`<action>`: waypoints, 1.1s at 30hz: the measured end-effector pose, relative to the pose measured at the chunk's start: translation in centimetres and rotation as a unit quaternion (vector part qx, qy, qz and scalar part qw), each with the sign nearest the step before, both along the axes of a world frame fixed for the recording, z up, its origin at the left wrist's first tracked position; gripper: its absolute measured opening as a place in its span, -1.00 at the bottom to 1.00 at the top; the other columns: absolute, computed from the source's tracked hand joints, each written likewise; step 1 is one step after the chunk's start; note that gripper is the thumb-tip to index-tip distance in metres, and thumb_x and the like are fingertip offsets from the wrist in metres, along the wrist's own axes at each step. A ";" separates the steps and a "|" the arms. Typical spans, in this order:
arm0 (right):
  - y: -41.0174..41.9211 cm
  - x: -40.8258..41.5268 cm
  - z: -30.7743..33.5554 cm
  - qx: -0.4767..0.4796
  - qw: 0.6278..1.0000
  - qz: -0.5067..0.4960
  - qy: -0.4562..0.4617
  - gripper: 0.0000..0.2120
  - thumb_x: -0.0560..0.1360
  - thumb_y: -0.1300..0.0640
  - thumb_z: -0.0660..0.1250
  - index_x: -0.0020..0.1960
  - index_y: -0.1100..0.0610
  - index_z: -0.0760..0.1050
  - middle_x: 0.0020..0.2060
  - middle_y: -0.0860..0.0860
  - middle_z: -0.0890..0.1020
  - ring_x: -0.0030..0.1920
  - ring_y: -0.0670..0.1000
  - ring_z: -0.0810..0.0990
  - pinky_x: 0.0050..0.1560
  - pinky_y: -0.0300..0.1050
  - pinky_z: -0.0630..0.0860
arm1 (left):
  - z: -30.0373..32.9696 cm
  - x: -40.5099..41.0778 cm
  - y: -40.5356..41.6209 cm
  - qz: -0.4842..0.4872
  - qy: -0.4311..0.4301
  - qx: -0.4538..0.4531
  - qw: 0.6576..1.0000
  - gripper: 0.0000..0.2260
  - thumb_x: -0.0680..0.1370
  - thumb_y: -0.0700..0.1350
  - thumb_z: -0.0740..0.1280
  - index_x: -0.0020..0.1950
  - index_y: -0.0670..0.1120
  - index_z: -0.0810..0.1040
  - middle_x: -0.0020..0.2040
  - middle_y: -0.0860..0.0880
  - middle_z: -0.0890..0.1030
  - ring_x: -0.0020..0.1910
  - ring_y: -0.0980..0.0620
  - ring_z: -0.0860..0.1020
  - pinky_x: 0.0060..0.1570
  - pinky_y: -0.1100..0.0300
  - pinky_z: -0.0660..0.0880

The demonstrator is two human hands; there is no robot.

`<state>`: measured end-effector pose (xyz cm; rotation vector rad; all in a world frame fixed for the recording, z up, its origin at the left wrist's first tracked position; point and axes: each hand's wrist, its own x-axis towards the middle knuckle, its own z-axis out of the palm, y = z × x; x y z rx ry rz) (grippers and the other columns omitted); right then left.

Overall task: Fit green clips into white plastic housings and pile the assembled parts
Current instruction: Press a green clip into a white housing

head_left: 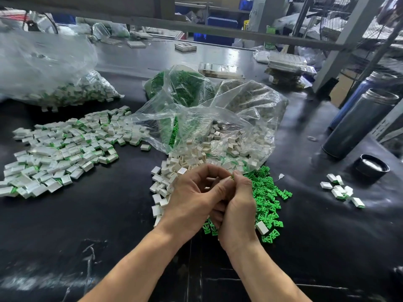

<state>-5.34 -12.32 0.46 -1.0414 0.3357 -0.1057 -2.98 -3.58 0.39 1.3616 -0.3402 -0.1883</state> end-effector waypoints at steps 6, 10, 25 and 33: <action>-0.2 0.1 0.0 -0.004 1.000 -0.003 -0.003 -0.39 0.67 -0.18 0.06 -0.24 0.19 0.65 -0.45 0.05 0.53 -0.50 -0.06 0.35 -0.57 -0.24 0.19 | 0.1 0.2 0.2 -0.019 -0.001 -0.013 1.000 -0.91 0.49 -0.06 0.49 -0.05 -0.02 0.65 -0.18 -0.07 0.71 -0.21 -0.03 0.66 -0.24 0.10 0.60; -0.1 0.3 -0.3 -0.003 1.000 -0.015 -0.007 -0.41 0.62 -0.25 0.15 -0.21 0.22 0.61 -0.43 0.06 0.50 -0.51 -0.07 0.32 -0.58 -0.25 0.18 | 0.1 0.2 0.2 -0.025 0.002 -0.023 0.999 -0.92 0.50 -0.09 0.50 -0.06 -0.02 0.64 -0.19 -0.05 0.71 -0.21 0.01 0.64 -0.27 0.16 0.59; 0.3 0.9 -0.7 -0.093 0.991 -0.097 -0.022 -0.60 0.45 -0.18 0.14 -0.34 -0.11 0.68 -0.43 -0.08 0.61 -0.36 -0.09 0.58 -0.34 -0.16 0.47 | 0.3 0.0 -0.6 -0.010 0.011 -0.050 0.999 -0.93 0.54 -0.22 0.45 -0.01 -0.19 0.62 -0.19 -0.05 0.67 -0.26 0.13 0.61 -0.32 0.34 0.48; 0.4 1.1 -0.9 -0.137 0.983 -0.115 -0.031 -0.60 0.33 -0.33 0.13 -0.23 -0.20 0.70 -0.31 -0.06 0.71 -0.20 -0.05 0.67 -0.08 0.00 0.53 | 0.8 -0.4 -0.7 0.002 0.012 -0.064 0.998 -0.87 0.44 -0.09 0.46 -0.07 -0.12 0.63 -0.19 -0.09 0.65 -0.24 0.09 0.59 -0.32 0.31 0.48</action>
